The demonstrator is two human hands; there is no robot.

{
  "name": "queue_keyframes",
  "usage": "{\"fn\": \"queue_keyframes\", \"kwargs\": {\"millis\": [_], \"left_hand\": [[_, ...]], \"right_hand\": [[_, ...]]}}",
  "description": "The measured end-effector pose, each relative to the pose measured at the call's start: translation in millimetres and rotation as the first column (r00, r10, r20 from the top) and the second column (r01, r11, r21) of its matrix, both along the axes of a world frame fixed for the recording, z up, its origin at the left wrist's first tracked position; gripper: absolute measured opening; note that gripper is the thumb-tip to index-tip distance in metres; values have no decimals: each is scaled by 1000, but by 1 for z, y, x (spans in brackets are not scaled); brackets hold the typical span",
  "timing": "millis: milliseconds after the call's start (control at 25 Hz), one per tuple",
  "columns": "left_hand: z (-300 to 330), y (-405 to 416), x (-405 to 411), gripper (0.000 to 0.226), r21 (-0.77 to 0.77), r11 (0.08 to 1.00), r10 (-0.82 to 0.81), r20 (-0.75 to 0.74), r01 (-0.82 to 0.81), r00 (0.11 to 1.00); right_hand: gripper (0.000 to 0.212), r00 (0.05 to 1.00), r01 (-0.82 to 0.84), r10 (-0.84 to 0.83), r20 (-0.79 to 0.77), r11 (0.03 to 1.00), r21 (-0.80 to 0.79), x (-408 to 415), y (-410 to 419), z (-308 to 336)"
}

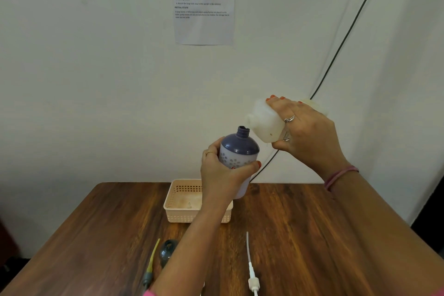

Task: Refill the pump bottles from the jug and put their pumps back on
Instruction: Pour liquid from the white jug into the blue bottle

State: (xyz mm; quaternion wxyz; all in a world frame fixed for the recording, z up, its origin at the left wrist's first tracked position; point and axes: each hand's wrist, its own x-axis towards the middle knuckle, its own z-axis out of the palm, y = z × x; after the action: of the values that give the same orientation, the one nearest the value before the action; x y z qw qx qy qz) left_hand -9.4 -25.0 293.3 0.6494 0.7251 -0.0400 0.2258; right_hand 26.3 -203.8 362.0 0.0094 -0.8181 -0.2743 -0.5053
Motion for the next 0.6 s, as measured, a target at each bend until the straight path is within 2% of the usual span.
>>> {"fn": "queue_keyframes", "kwargs": {"millis": [600], "left_hand": [[-1,4,-5,72,-23,1000,-2,20,2,1000]], "right_hand": [[82,1000,19,-19,-11,1000,-9,-7,4,2]]}}
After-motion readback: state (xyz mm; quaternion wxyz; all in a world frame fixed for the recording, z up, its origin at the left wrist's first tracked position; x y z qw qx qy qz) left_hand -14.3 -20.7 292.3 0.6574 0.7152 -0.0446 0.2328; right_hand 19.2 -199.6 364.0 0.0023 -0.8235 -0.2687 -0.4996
